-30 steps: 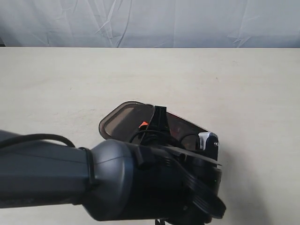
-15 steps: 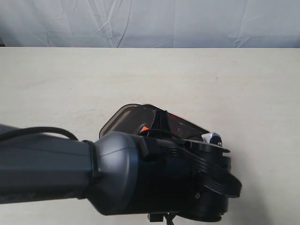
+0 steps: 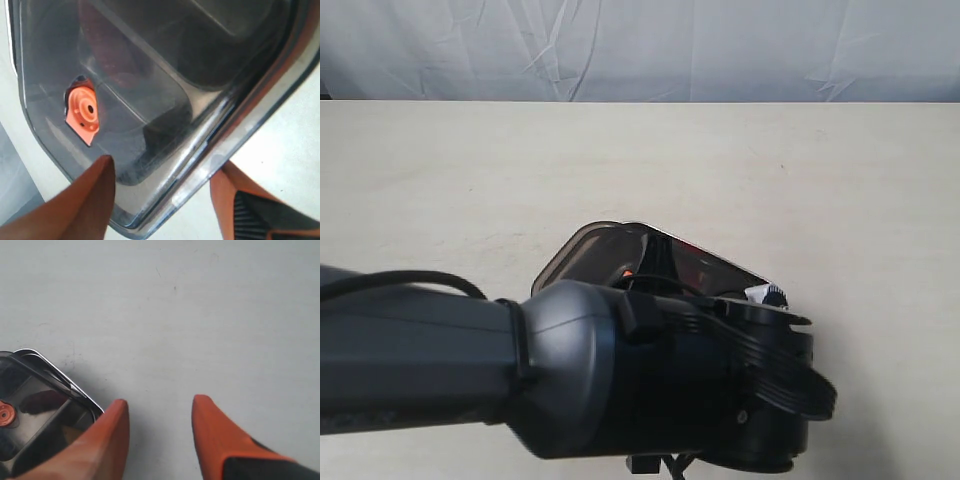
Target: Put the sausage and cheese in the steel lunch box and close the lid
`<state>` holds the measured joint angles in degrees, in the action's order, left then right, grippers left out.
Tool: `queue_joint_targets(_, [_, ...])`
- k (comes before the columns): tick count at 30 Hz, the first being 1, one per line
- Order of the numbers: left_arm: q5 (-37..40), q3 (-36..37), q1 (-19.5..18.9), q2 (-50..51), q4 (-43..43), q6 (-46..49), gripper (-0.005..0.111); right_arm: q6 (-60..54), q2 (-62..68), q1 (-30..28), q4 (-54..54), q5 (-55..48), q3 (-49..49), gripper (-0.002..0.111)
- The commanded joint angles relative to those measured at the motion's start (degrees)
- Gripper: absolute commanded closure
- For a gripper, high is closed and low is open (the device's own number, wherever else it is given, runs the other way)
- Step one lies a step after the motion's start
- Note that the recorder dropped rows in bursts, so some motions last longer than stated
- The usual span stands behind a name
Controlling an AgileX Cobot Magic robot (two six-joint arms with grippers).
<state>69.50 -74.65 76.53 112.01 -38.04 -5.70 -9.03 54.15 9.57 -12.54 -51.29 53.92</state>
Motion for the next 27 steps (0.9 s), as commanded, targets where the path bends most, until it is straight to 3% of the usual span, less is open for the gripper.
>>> queue_joint_targets(1, [0.5,-0.3,0.2,-0.3,0.5,0.1,0.052,0.0,-0.3,-0.2,0.4,0.3,0.1,0.068])
queue_joint_targets(17, [0.5,-0.3,0.1,-4.9,2.9,0.0,0.052,0.0,-0.3,-0.2,0.3,0.2,0.1,0.068])
queue_joint_targets(20, [0.5,-0.3,0.0,-5.9,3.5,-3.6,0.052,0.1,-0.3,-0.2,0.1,-0.2,0.1,0.068])
queue_joint_targets(27, [0.5,-0.3,-4.0,-12.5,11.3,-9.5,0.052,0.7,-0.3,-0.2,0.1,-0.2,0.1,0.068])
